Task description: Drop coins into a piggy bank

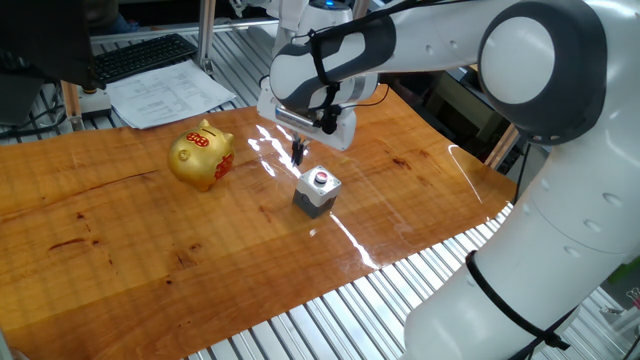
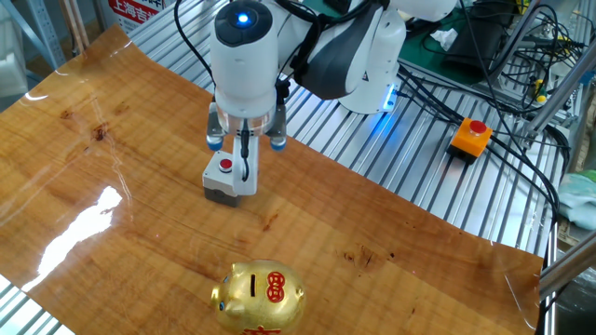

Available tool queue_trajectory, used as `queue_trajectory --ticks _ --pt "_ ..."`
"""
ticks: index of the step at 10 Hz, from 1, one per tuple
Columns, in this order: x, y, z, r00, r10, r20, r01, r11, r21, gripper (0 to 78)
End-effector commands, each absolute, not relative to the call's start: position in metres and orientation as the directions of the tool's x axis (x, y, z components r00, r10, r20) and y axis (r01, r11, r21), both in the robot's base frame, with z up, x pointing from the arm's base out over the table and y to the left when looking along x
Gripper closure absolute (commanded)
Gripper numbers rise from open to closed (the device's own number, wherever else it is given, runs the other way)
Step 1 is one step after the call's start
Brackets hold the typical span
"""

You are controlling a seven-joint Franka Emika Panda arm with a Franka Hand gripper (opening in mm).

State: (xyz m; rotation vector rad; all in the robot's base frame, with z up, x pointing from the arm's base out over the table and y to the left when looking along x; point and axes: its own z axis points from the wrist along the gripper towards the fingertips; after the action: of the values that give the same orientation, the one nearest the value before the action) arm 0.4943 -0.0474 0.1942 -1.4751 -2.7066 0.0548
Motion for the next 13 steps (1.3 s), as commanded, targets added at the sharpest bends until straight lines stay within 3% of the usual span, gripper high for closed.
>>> queue_trajectory --ticks 1,7,13 --pt "0.496 -0.048 0.197 -0.578 0.815 0.033 0.814 0.579 -0.042 76.3" --pt "0.496 -0.048 0.196 -0.590 0.806 0.036 0.806 0.591 -0.021 76.3" --pt "0.509 -0.021 0.187 -0.417 0.908 0.044 0.909 0.417 0.009 76.3"
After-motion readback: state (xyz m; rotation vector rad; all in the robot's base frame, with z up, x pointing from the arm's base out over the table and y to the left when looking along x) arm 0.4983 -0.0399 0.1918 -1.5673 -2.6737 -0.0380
